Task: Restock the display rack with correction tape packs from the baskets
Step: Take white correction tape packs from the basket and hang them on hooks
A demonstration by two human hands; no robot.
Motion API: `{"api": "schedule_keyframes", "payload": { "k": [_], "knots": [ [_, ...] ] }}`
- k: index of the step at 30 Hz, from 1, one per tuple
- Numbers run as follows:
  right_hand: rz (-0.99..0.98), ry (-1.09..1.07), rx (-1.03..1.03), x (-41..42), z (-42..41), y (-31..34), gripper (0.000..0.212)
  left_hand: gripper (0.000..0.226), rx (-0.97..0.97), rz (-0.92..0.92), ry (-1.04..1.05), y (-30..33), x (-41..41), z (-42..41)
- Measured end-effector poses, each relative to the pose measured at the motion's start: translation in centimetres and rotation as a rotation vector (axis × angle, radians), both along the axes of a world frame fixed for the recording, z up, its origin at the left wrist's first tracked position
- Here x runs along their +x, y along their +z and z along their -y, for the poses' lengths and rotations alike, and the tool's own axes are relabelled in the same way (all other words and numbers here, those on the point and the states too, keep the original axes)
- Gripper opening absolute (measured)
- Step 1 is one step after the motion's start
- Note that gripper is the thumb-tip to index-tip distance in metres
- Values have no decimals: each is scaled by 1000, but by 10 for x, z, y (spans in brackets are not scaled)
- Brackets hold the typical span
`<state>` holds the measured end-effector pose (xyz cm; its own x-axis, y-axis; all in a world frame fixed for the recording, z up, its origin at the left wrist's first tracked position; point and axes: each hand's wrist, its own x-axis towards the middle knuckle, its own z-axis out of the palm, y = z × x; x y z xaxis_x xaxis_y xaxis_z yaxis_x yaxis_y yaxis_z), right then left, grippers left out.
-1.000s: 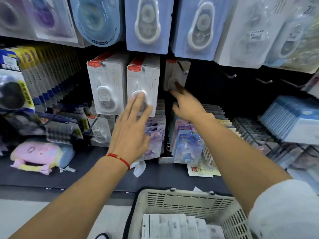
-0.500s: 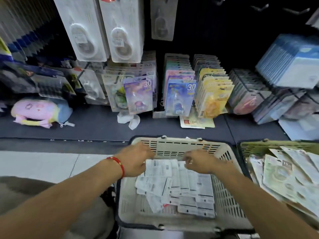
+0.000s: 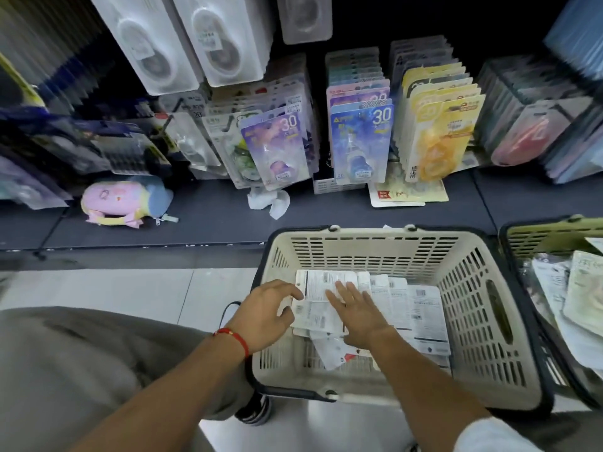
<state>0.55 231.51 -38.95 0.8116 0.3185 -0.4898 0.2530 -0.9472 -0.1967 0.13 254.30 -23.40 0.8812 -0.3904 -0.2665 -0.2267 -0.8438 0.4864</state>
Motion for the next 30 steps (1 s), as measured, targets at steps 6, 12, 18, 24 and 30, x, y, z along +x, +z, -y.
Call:
{"api": "schedule_keyframes", "payload": {
  "k": [6,12,18,24,30],
  "knots": [
    [-37,-28,234,4,30,27,63,44,62,-71,1,-21,1,26],
    [36,-264,369,-10,44,56,15,78,202,-168,-87,-51,-6,53],
    [-4,-624,787,-27,48,72,14,20,-166,-260,330,-63,-5,62],
    [13,-356,272,-20,53,50,57,24,-479,-38,645,-29,3,48],
    [-9,-56,-13,-16,15,14,87,13,-583,32,625,-13,-2,15]
  ]
}}
